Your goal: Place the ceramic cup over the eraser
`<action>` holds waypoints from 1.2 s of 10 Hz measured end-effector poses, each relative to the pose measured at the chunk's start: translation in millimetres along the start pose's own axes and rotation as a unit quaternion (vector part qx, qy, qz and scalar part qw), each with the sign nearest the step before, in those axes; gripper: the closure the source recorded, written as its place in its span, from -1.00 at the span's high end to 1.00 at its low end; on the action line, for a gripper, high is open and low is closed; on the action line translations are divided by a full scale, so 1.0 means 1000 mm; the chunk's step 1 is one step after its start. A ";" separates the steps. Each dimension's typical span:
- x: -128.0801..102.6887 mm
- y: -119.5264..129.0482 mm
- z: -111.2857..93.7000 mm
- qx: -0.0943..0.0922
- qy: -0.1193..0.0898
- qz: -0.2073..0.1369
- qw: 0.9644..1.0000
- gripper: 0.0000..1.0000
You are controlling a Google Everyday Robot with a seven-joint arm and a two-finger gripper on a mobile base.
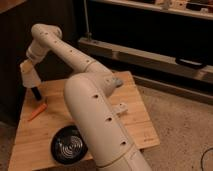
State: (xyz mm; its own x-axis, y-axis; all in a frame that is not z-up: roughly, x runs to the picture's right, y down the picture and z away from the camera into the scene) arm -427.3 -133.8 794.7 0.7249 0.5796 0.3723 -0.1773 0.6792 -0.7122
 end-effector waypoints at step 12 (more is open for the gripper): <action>0.009 0.005 0.019 -0.013 0.016 -0.001 1.000 -0.18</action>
State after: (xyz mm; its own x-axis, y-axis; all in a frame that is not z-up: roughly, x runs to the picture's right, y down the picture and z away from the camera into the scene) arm -434.4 -116.9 805.8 0.7458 0.5635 0.3553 -0.1590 0.6685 -0.7265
